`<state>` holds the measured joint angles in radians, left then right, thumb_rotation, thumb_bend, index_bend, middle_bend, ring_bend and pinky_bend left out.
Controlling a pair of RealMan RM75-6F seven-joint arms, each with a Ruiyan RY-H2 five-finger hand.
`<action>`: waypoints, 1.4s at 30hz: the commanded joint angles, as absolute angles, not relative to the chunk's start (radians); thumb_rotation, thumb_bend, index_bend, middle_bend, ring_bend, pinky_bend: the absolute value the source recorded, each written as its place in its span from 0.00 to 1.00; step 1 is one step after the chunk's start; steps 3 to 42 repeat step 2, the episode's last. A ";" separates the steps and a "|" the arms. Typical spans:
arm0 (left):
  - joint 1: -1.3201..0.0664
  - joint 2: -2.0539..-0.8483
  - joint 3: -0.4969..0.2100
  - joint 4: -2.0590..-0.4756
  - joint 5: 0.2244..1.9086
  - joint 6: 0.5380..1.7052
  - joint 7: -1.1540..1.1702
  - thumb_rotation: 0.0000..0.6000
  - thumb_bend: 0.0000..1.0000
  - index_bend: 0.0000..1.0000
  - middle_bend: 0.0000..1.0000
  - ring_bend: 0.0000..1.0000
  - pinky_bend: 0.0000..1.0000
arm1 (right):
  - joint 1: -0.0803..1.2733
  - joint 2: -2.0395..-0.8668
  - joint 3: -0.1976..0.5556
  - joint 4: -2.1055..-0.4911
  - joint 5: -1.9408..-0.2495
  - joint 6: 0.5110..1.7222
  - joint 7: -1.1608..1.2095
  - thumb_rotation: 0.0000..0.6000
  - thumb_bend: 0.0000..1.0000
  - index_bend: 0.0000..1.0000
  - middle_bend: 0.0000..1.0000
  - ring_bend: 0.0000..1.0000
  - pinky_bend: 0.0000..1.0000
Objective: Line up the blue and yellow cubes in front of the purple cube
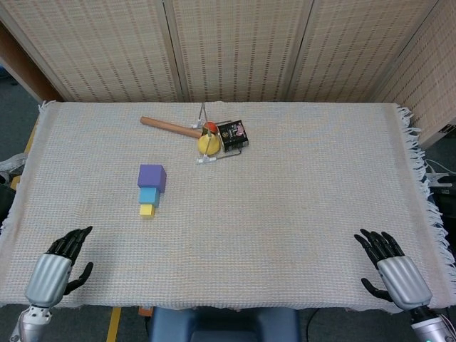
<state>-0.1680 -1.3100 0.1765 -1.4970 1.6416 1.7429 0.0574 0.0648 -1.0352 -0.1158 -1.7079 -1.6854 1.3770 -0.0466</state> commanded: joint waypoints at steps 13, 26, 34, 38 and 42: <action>-0.109 -1.219 0.189 -1.524 1.655 1.712 0.012 1.00 0.39 0.00 0.04 0.00 0.21 | 0.067 -1.036 -0.115 -1.707 -1.683 1.374 -0.046 1.00 0.05 0.00 0.00 0.00 0.00; -0.109 -1.219 0.189 -1.524 1.655 1.712 0.012 1.00 0.39 0.00 0.04 0.00 0.21 | 0.067 -1.036 -0.115 -1.707 -1.683 1.374 -0.046 1.00 0.05 0.00 0.00 0.00 0.00; -0.109 -1.219 0.189 -1.524 1.655 1.712 0.012 1.00 0.39 0.00 0.04 0.00 0.21 | 0.067 -1.036 -0.115 -1.707 -1.683 1.374 -0.046 1.00 0.05 0.00 0.00 0.00 0.00; -0.109 -1.219 0.189 -1.524 1.655 1.712 0.012 1.00 0.39 0.00 0.04 0.00 0.21 | 0.067 -1.036 -0.115 -1.707 -1.683 1.374 -0.046 1.00 0.05 0.00 0.00 0.00 0.00; -0.109 -1.219 0.189 -1.524 1.655 1.712 0.012 1.00 0.39 0.00 0.04 0.00 0.21 | 0.067 -1.036 -0.115 -1.707 -1.683 1.374 -0.046 1.00 0.05 0.00 0.00 0.00 0.00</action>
